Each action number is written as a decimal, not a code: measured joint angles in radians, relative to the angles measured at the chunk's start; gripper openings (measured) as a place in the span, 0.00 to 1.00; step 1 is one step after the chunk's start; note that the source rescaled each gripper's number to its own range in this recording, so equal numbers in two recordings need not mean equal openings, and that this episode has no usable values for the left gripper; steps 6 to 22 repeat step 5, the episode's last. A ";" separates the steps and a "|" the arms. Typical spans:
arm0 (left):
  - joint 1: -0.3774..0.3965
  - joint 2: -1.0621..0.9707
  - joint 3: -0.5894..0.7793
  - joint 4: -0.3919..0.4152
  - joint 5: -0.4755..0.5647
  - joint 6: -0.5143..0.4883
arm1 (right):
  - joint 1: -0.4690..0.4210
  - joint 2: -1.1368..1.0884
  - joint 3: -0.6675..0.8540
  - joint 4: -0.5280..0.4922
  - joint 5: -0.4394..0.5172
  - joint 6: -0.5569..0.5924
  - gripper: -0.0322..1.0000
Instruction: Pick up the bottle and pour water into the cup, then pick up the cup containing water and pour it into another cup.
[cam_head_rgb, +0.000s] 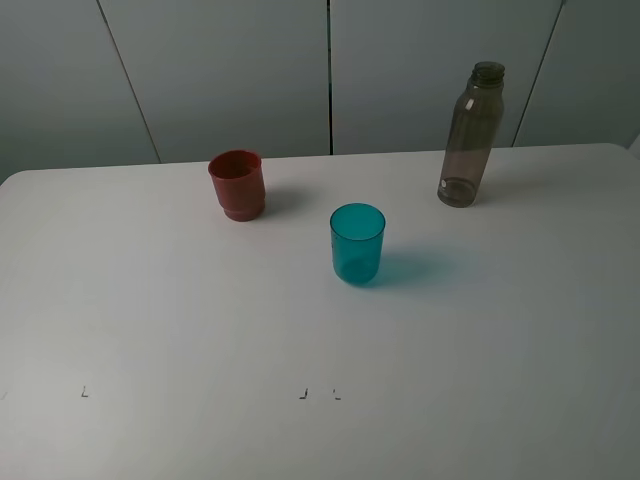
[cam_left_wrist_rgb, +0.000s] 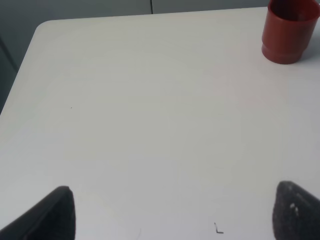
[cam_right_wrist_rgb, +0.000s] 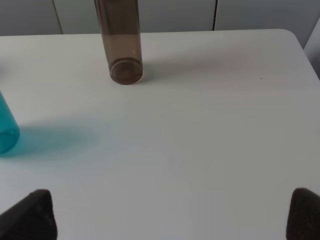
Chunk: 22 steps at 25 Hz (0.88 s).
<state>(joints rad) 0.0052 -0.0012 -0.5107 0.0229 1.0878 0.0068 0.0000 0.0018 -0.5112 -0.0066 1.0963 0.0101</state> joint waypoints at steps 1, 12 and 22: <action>0.000 0.000 0.000 0.000 0.000 0.000 | 0.000 0.000 0.000 0.000 0.000 0.000 1.00; 0.000 0.000 0.000 0.000 0.000 0.000 | 0.000 0.000 0.000 0.000 0.000 0.000 1.00; 0.000 0.000 0.000 0.000 0.000 0.000 | 0.000 0.000 0.000 0.000 0.000 0.000 1.00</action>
